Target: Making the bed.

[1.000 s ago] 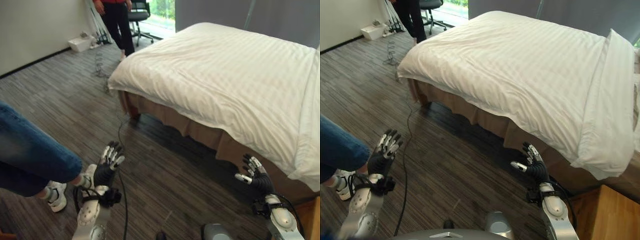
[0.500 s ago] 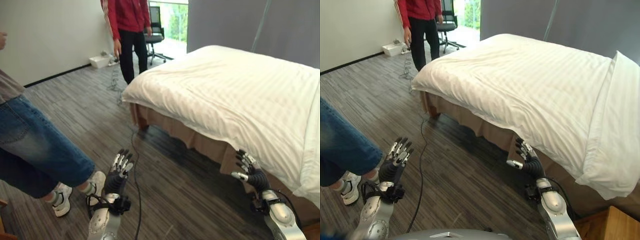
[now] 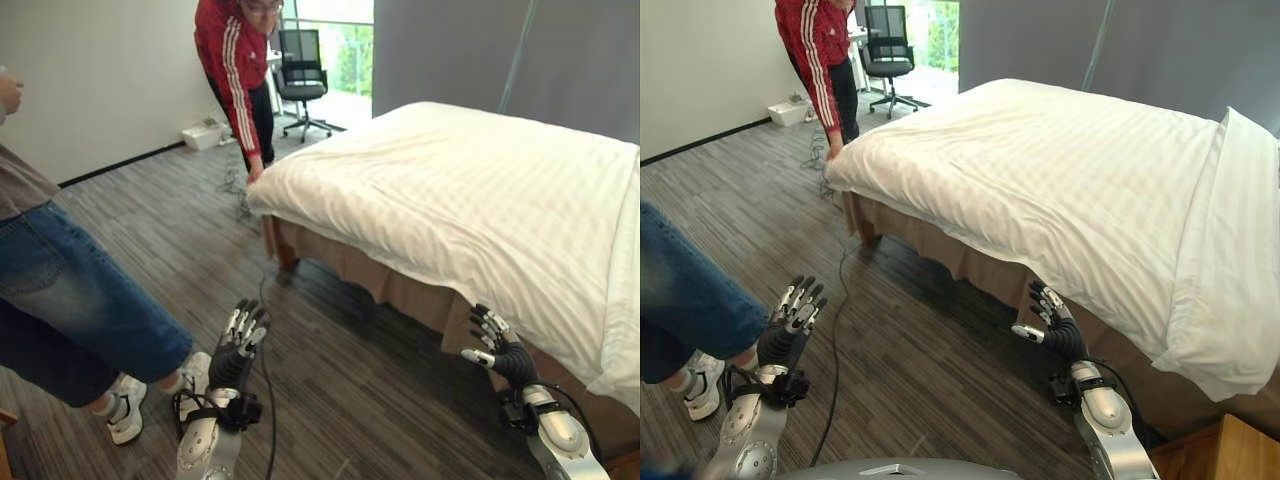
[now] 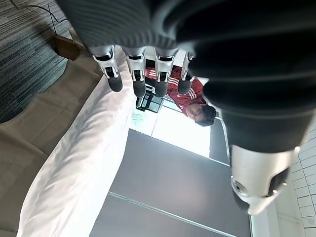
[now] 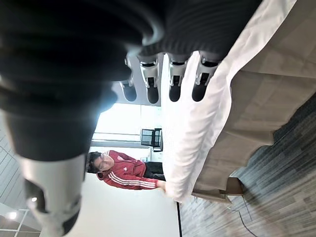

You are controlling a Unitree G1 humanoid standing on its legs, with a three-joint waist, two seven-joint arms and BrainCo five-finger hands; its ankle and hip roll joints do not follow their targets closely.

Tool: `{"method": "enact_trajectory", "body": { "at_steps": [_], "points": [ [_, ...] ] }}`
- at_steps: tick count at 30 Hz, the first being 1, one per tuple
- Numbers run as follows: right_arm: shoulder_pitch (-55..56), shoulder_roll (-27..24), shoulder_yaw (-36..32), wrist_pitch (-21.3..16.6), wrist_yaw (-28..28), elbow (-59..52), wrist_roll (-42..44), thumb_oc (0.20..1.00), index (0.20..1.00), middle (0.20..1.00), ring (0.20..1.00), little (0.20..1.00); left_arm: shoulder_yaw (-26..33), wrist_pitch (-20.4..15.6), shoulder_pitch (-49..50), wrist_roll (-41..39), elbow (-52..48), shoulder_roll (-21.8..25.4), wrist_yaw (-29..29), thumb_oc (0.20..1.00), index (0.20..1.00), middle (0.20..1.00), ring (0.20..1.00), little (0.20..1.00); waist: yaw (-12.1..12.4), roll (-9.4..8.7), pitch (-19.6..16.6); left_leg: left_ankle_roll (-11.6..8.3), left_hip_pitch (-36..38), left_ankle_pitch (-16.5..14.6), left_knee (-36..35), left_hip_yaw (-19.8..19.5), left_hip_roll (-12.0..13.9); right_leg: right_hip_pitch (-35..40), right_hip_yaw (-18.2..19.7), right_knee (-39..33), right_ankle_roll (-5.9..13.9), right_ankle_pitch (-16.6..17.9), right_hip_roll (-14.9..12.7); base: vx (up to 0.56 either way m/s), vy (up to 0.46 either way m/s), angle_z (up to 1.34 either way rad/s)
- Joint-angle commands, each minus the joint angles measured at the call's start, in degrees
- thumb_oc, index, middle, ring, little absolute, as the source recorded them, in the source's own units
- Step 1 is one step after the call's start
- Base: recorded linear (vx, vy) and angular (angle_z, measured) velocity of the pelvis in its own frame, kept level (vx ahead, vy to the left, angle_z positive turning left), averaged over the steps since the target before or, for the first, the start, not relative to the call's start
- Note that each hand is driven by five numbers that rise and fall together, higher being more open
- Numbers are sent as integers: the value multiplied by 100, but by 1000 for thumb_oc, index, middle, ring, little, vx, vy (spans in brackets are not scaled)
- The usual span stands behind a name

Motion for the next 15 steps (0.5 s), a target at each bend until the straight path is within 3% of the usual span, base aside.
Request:
{"method": "enact_trajectory", "body": {
  "at_steps": [1,15],
  "points": [
    [-330,10,58,-264,46,-256,284,1000,1000,1000,1000,1000,45,-171,-230,-28,2,202,-82,1000,1000,1000,1000,1000,-44,-88,-10,39,135,-324,87,-275,-16,-367,108,501,212,-175,-167,0,0,0],
    [-332,41,158,-188,148,-161,528,1000,1000,1000,1000,1000,-1,-150,-258,-59,-22,243,-70,1000,1000,1000,1000,1000,-32,-100,4,61,164,-348,93,-264,-32,-348,153,505,246,-168,-224,0,0,0]
  ]
}}
